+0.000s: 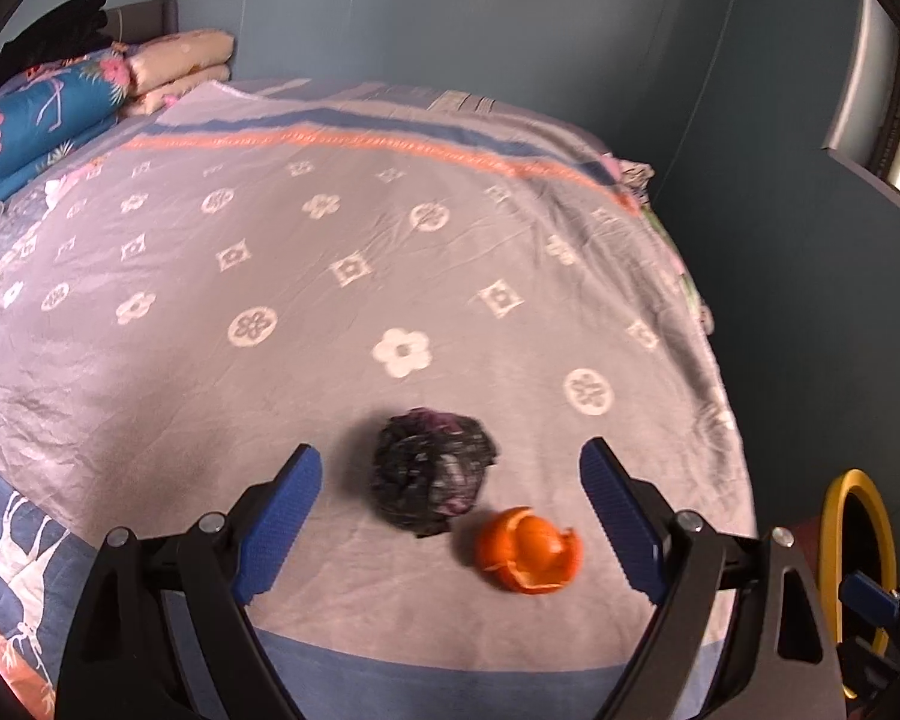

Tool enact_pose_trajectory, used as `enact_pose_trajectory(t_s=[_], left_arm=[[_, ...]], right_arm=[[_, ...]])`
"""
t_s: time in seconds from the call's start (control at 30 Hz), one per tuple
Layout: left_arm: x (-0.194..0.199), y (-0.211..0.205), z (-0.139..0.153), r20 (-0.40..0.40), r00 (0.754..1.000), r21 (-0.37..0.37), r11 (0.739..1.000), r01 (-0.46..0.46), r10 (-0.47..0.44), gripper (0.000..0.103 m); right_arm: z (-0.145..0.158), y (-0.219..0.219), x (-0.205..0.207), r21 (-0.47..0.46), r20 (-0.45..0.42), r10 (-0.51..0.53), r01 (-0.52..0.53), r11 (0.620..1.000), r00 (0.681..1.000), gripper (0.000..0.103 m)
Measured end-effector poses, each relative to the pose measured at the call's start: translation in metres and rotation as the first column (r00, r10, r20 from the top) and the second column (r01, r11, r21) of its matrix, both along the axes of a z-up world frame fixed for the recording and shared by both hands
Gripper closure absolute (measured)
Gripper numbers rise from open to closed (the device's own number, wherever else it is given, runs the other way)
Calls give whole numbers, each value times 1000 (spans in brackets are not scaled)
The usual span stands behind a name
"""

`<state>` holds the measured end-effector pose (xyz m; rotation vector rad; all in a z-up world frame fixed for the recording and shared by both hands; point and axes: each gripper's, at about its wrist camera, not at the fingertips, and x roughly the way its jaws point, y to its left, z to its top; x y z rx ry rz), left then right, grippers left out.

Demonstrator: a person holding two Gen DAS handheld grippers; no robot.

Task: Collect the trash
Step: 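Grasp the black plastic bag with left tool while right tool grasps the orange peel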

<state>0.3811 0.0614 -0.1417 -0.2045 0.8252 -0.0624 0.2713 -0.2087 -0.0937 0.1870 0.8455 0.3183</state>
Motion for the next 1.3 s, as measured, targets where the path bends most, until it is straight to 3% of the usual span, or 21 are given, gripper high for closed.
enact_pose_trajectory(t_s=[0.33,0.57,0.73,0.9,1.13,1.3], left_arm=[[35,21,-53,-100,995,-49,999,-21,16,19],[52,24,-73,-130,992,-85,996,-2,-9,19],[60,26,-82,-142,989,-145,989,20,-40,37],[63,16,-84,-131,985,-177,981,84,-108,64],[64,19,-83,-116,985,-211,973,98,-124,69],[64,22,-83,-117,986,-233,968,89,-118,69]], right_arm=[[-51,55,46,-27,-87,75,-77,997,993,34],[-75,79,75,-39,-115,112,-118,992,987,34],[-92,95,95,-30,-154,132,-138,990,979,34],[-104,108,107,-26,-177,148,-155,988,973,35],[-118,114,122,-9,-210,148,-153,988,966,54],[-127,114,130,33,-247,149,-146,989,957,56]])
